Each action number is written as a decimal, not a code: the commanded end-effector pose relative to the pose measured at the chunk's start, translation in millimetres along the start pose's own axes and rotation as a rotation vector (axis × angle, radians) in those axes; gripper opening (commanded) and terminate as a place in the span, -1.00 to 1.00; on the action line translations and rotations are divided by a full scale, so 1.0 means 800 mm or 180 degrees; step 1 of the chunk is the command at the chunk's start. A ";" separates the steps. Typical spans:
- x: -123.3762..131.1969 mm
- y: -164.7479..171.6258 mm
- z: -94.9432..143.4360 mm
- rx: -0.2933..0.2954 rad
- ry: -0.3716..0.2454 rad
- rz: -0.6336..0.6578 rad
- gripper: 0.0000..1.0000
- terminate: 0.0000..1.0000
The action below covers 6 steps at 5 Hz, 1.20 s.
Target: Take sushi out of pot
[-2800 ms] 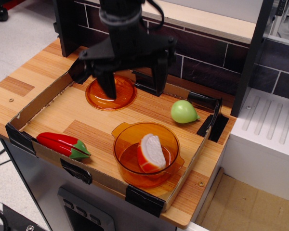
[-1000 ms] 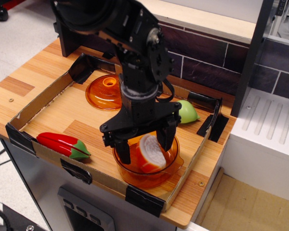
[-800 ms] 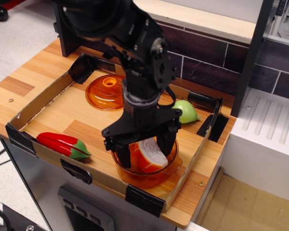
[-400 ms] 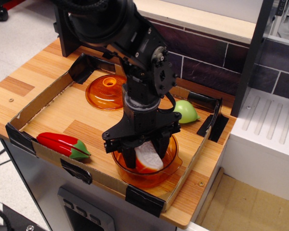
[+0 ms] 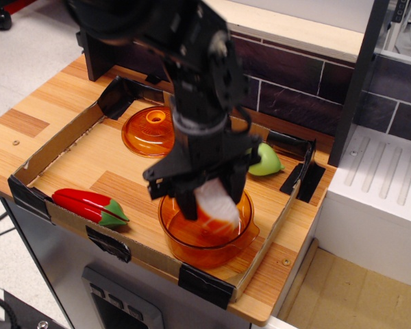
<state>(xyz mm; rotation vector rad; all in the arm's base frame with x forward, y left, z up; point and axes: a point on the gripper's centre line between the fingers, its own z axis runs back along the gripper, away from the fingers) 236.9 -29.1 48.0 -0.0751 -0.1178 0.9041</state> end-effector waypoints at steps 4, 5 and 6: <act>0.149 0.047 0.061 0.0445 -0.0223 0.0313 -1.00 -1.00; 0.161 0.070 0.043 0.0613 -0.0201 0.0233 -1.00 -1.00; 0.175 0.090 0.020 0.0718 -0.0189 0.0245 -1.00 -1.00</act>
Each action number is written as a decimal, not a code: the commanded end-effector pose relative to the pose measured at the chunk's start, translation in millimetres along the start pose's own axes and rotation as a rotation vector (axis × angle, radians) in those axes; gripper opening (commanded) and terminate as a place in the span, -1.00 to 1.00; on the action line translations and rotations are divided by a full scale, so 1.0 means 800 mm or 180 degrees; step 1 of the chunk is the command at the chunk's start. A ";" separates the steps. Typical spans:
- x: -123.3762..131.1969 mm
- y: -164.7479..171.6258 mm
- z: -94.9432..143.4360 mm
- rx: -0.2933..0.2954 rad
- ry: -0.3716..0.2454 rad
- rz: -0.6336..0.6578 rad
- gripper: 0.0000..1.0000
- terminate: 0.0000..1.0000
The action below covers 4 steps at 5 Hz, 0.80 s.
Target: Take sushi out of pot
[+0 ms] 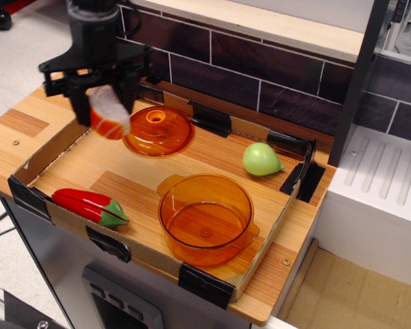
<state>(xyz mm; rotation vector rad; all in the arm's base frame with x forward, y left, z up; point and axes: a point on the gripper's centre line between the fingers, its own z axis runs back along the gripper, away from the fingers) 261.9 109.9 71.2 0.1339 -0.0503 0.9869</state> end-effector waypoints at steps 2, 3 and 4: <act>0.021 0.009 -0.043 0.0099 -0.0151 -0.0044 -1.00 -1.00; 0.025 0.007 -0.054 0.0141 -0.0179 -0.0062 -1.00 -1.00; 0.030 0.007 -0.052 0.0186 -0.0174 0.0013 1.00 -1.00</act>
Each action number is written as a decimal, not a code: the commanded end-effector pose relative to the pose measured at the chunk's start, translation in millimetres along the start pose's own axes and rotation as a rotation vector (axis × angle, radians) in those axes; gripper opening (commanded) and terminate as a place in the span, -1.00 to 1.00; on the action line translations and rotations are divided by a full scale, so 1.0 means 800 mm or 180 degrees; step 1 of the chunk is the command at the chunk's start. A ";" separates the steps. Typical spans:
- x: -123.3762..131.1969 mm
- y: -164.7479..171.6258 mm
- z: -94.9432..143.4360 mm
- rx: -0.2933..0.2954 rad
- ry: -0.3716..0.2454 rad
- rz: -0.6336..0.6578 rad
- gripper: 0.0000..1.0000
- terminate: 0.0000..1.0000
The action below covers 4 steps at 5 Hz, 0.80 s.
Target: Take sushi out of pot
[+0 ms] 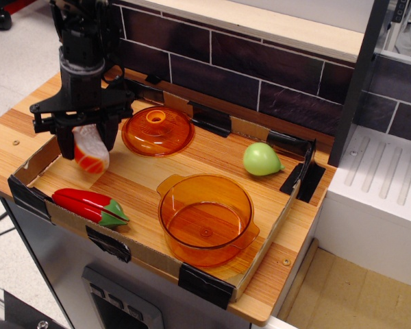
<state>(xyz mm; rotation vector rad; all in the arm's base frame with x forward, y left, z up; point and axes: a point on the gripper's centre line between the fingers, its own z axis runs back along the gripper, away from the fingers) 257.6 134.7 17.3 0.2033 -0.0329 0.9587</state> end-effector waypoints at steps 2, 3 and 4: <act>0.024 -0.003 0.043 -0.0148 -0.0086 0.0147 1.00 -1.00; 0.026 0.003 0.097 -0.0291 -0.0038 0.0135 1.00 -1.00; 0.018 0.006 0.151 -0.0455 0.0012 0.0096 1.00 -1.00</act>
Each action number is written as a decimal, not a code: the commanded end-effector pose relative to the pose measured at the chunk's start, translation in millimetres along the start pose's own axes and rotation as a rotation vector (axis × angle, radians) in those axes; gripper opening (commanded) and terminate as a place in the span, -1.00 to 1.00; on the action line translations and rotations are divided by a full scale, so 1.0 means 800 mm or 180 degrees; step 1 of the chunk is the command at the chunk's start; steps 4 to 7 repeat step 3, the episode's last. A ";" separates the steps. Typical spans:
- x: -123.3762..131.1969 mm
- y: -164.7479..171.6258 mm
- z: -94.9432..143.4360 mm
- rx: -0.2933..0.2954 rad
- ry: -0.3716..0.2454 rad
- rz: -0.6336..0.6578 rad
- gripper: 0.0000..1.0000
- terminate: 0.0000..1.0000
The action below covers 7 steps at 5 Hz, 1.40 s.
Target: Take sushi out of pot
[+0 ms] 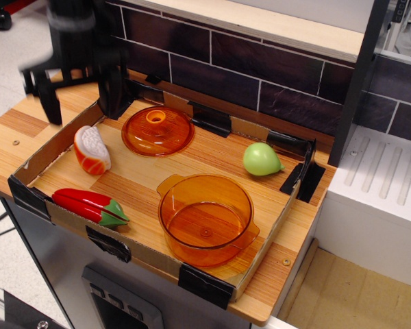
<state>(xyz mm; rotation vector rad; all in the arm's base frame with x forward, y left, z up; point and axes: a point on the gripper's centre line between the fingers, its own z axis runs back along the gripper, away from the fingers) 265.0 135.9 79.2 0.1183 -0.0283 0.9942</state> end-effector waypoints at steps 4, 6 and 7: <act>-0.002 -0.004 0.074 -0.0238 -0.0125 -0.0022 1.00 1.00; -0.002 -0.004 0.074 -0.0238 -0.0125 -0.0022 1.00 1.00; -0.002 -0.004 0.074 -0.0238 -0.0125 -0.0022 1.00 1.00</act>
